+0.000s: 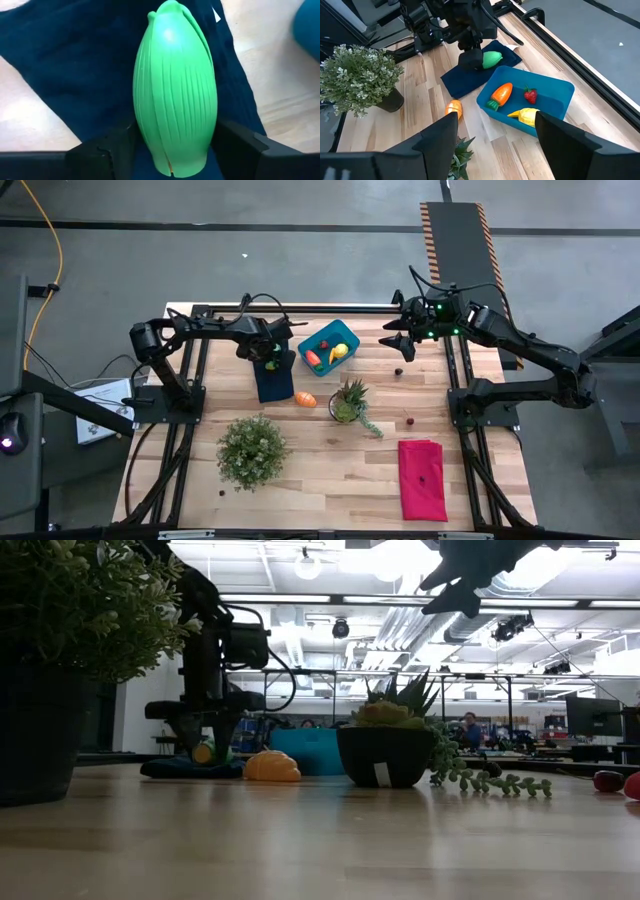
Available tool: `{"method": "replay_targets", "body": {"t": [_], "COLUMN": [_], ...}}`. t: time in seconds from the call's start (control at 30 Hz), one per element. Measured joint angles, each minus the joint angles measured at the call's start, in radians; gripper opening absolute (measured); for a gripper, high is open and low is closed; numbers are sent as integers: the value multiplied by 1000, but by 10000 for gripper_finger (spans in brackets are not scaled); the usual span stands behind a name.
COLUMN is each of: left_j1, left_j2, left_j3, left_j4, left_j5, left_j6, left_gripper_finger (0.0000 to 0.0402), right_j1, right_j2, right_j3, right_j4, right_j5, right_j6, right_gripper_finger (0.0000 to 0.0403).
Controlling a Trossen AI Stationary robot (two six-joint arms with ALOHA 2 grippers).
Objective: Pick and placing Produce into tupperware
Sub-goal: Put the green corn into the blue bin
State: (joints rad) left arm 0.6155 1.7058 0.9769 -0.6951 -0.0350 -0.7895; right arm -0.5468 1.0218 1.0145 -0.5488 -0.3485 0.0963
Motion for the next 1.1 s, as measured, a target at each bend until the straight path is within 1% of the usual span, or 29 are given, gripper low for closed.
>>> {"method": "replay_targets", "body": {"t": [0.2, 0.5, 0.83, 1.1], "left_j1": [0, 0, 0, 0], "left_j2": [0, 0, -16, -41], "left_j3": [0, 0, 1, 72], "left_j4": [14, 16, 18, -6], "left_j5": [-3, -3, -3, -18], "left_j6": [0, 0, 0, 39], "left_gripper_finger": [192, 205, 192, 197], "right_j1": [0, 0, 0, 0], "right_j2": [0, 0, 0, 0], "right_j3": [0, 0, 0, 0], "right_j4": [0, 0, 0, 0], "right_j5": [0, 1, 1, 1], "right_j6": [0, 0, 0, 0], "right_gripper_finger": [256, 256, 256, 256]}}
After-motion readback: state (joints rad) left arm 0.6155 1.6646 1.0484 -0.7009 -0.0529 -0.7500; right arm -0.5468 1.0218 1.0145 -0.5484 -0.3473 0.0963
